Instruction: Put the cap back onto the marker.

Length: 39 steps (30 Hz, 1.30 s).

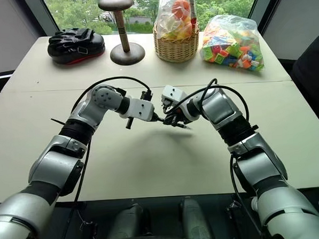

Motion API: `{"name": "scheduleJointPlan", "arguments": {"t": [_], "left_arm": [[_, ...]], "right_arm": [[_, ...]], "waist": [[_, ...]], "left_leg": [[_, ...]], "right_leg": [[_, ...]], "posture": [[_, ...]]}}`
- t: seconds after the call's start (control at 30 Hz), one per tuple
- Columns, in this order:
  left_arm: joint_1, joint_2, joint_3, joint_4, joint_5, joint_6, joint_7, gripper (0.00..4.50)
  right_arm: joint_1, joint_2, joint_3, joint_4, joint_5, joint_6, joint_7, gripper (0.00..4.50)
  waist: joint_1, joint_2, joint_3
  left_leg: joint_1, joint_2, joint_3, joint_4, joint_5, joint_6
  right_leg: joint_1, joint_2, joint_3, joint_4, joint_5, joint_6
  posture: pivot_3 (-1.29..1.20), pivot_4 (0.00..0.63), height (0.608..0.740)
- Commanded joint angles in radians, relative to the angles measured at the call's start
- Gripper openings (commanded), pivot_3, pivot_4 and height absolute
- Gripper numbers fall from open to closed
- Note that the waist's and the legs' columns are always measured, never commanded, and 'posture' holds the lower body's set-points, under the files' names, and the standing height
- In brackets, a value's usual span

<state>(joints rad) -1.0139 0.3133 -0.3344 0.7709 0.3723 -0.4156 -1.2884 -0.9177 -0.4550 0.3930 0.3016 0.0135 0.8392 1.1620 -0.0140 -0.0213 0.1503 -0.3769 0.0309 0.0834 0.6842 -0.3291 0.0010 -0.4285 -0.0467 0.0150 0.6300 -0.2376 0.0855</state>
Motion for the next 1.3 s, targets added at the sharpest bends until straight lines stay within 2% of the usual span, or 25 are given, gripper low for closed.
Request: {"name": "scheduleJointPlan", "arguments": {"t": [0.03, 0.07, 0.23, 0.5, 0.77, 1.1, 1.3], "left_arm": [[0.013, -0.115, -0.09, -0.071, -0.089, -0.095, -0.075, 0.07], [0.011, -0.11, -0.092, -0.067, -0.083, -0.099, -0.074, 0.07], [-0.013, -0.084, -0.115, -0.021, -0.005, -0.157, -0.004, 2.33], [-0.04, -0.08, -0.105, 0.046, 0.006, -0.178, 0.087, 2.33], [-0.106, -0.069, -0.076, 0.168, 0.033, -0.198, 0.256, 2.33], [-0.114, -0.064, -0.045, 0.191, -0.045, -0.158, 0.219, 2.33], [-0.125, -0.048, -0.003, 0.119, -0.147, -0.077, 0.101, 2.33]], "right_arm": [[-0.131, 0.042, -0.121, -0.12, 0.05, -0.077, -0.077, 0.0], [-0.13, 0.041, -0.12, -0.12, 0.051, -0.077, -0.078, 0.0], [-0.088, 0.002, -0.078, -0.134, 0.025, -0.113, -0.062, 0.0], [-0.065, -0.025, -0.061, -0.099, 0.011, -0.156, -0.064, 0.0], [-0.031, -0.045, -0.048, -0.111, 0.024, -0.151, -0.045, 0.0], [0.009, -0.056, -0.026, -0.138, 0.029, -0.146, -0.025, 0.0], [0.051, -0.067, -0.014, -0.123, 0.014, -0.156, -0.029, 0.0]], "waist": [[0.0, 0.0, 0.0], [0.0, 0.0, 0.0], [0.002, 0.0, 0.0], [0.0, 0.0, 0.0], [0.001, 0.0, 0.0], [0.001, 0.0, 0.0], [0.001, 0.0, 0.0]], "left_leg": [[0.0, 0.0, 0.0, 0.0, 0.0, 0.0], [0.0, 0.0, 0.0, 0.0, 0.0, 0.0], [-0.001, 0.0, 0.0, 0.0, 0.0, 0.0], [-0.001, 0.0, 0.0, 0.0, 0.0, 0.0], [-0.001, 0.0, 0.0, 0.0, 0.0, 0.0], [-0.001, 0.0, 0.0, 0.0, 0.0, 0.0], [-0.001, 0.0, 0.0, 0.0, 0.0, 0.0]], "right_leg": [[0.0, 0.0, 0.0, 0.0, 0.0, 0.0], [0.0, 0.0, 0.0, 0.0, 0.0, 0.0], [0.0, 0.0, -0.001, 0.0, 0.0, 0.0], [0.0, 0.0, 0.0, 0.0, 0.0, 0.0], [0.0, 0.0, 0.0, 0.0, 0.0, 0.0], [0.0, 0.0, -0.001, 0.0, 0.0, 0.0], [0.0, 0.0, 0.0, 0.0, 0.0, 0.0]], "posture": [[0.0, 0.15, 0.74], [0.0, 0.15, 0.74], [0.0, 0.15, 0.74], [0.0, 0.15, 0.74], [0.0, 0.15, 0.74], [0.0, 0.15, 0.74], [0.0, 0.15, 0.74]]}}
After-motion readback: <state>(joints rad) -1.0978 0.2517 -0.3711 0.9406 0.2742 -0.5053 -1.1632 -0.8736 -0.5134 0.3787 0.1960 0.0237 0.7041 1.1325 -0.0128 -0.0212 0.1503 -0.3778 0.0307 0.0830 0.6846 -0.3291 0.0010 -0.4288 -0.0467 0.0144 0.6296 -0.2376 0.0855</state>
